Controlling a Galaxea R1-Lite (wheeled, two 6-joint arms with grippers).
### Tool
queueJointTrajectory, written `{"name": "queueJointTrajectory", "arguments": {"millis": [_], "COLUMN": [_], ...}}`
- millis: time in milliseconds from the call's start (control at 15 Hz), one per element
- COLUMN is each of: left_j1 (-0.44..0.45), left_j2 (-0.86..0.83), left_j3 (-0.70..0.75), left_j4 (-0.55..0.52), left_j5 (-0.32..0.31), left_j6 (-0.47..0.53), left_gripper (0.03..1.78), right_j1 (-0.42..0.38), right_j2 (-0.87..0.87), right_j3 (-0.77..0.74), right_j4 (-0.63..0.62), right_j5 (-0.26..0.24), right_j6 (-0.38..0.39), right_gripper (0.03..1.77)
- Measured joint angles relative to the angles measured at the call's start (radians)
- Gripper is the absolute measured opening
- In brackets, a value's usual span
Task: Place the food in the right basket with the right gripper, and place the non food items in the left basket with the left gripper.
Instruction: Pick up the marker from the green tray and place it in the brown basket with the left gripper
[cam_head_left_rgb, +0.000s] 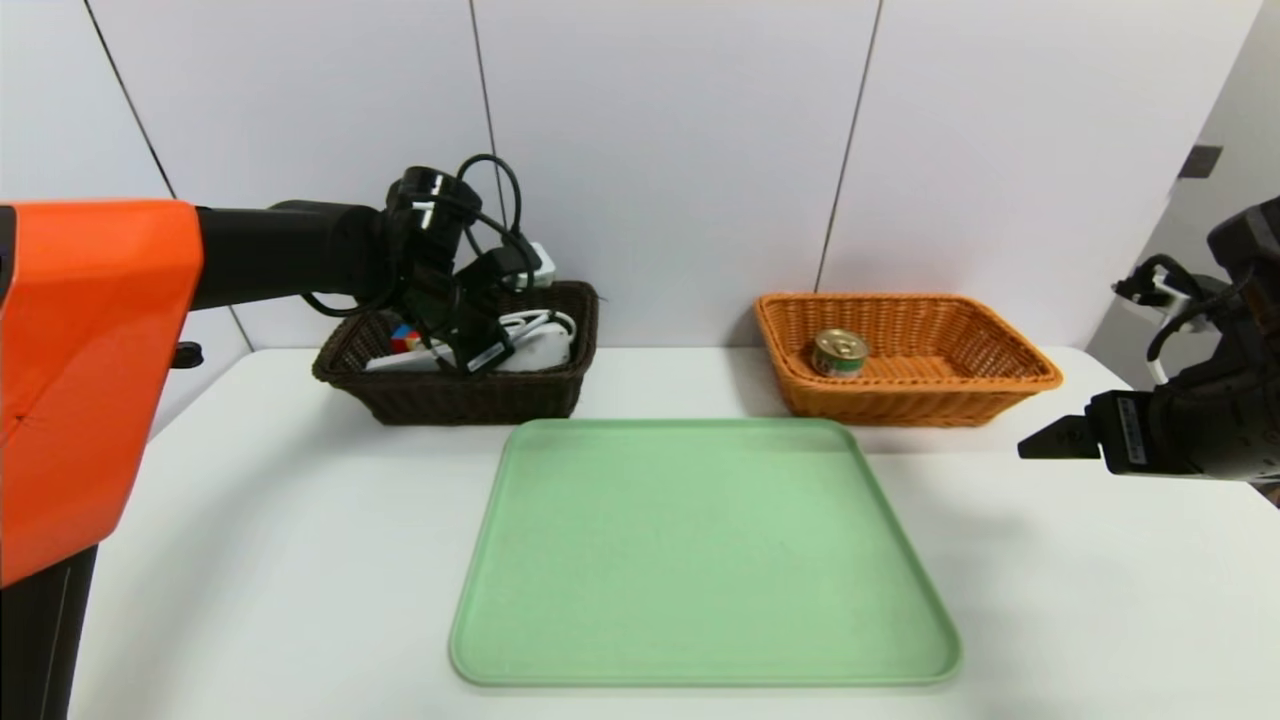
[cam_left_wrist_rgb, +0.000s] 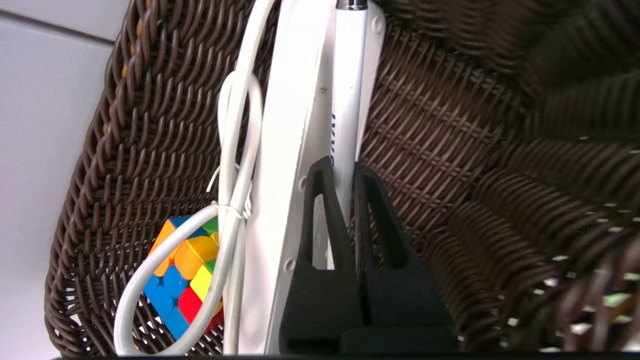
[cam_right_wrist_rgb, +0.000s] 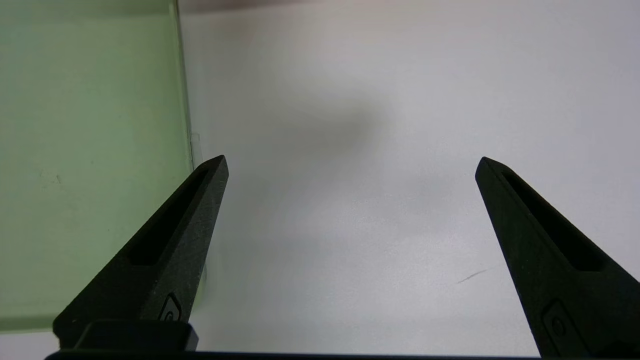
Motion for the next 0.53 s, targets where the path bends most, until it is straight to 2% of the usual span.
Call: {"name": "queueJointTrajectory", "arguments": {"millis": [67,133,200,333,533], "left_j1": [0.004,0.007,0.007,0.008,0.008], "left_j2": [0.003,0.005,0.007,0.008,-0.004], "left_j3": [0.000,0.000,0.000,0.000,0.000], "left_j4": [-0.004,-0.011,-0.023,-0.027,-0.024], "left_j5": [0.000,0.000,0.003,0.013,0.019], "left_j6": [0.000,0.000,-0.001,-0.001,-0.004], "left_gripper": [0.06,0.17,0.38,0.67,1.00], "right_j1": [0.000,0.000,0.000,0.001,0.001], "right_j2": [0.001,0.003,0.003,0.004,0.003], "right_j3": [-0.002,-0.003,-0.004,-0.004,-0.004], "right_j4": [0.000,0.000,0.000,0.000,0.000], "right_j5": [0.000,0.000,0.000,0.000,-0.001], "right_j6": [0.000,0.000,0.000,0.000,0.000], "right_gripper": [1.71,1.71,1.71,1.71,1.71]}}
